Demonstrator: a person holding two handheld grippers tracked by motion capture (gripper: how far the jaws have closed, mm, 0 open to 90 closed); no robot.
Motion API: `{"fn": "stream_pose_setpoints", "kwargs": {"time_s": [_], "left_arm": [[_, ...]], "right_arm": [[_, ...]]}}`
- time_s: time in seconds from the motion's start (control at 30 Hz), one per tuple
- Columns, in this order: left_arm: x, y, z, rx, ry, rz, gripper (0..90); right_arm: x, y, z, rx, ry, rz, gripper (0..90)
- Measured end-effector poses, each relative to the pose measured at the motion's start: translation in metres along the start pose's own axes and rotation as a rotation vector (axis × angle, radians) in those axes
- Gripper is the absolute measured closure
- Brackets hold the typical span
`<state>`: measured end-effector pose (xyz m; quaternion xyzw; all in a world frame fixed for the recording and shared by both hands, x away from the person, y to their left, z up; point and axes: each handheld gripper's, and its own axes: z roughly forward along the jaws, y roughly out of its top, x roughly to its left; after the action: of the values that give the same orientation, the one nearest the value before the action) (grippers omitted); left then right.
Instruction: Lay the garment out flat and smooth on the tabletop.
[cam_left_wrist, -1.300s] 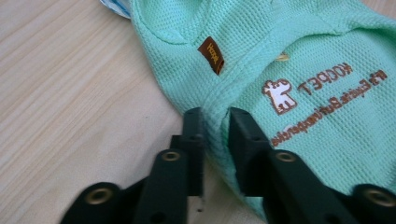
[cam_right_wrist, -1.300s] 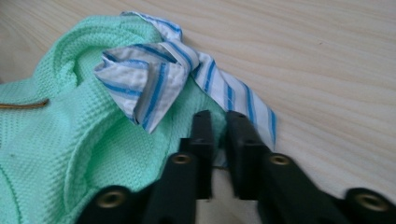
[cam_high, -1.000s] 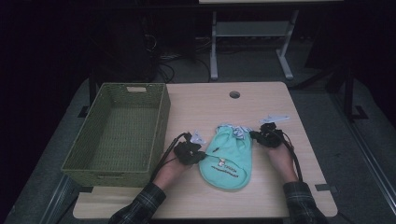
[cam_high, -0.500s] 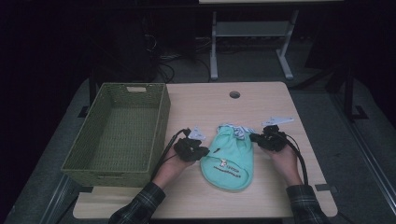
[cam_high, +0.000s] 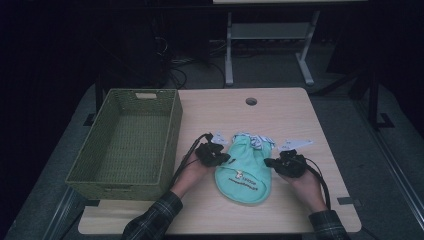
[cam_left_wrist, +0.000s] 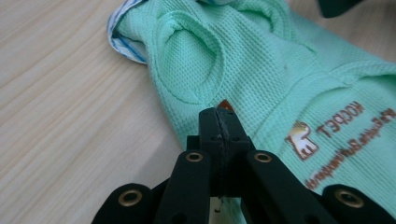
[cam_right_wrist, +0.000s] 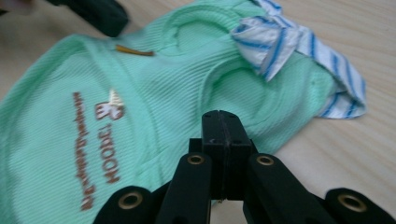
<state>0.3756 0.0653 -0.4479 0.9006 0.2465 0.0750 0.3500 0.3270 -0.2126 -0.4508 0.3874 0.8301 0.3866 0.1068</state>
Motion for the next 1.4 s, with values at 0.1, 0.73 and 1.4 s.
{"fn": "stream_pose_setpoints", "kwargs": {"time_s": [0.1, 0.73, 1.4], "left_arm": [[-0.001, 0.0, 0.008, 0.025, -0.01, 0.013, 89.5], [-0.01, -0.007, 0.009, 0.062, -0.03, 0.037, 89.5], [-0.063, -0.019, 0.002, 0.063, -0.163, 0.049, 89.3]], "right_arm": [[0.006, -0.005, -0.001, 0.023, 0.009, -0.004, 90.0], [0.013, -0.021, 0.003, 0.094, 0.028, -0.036, 90.0], [-0.006, -0.022, -0.002, 0.096, -0.028, -0.022, 90.0]]}}
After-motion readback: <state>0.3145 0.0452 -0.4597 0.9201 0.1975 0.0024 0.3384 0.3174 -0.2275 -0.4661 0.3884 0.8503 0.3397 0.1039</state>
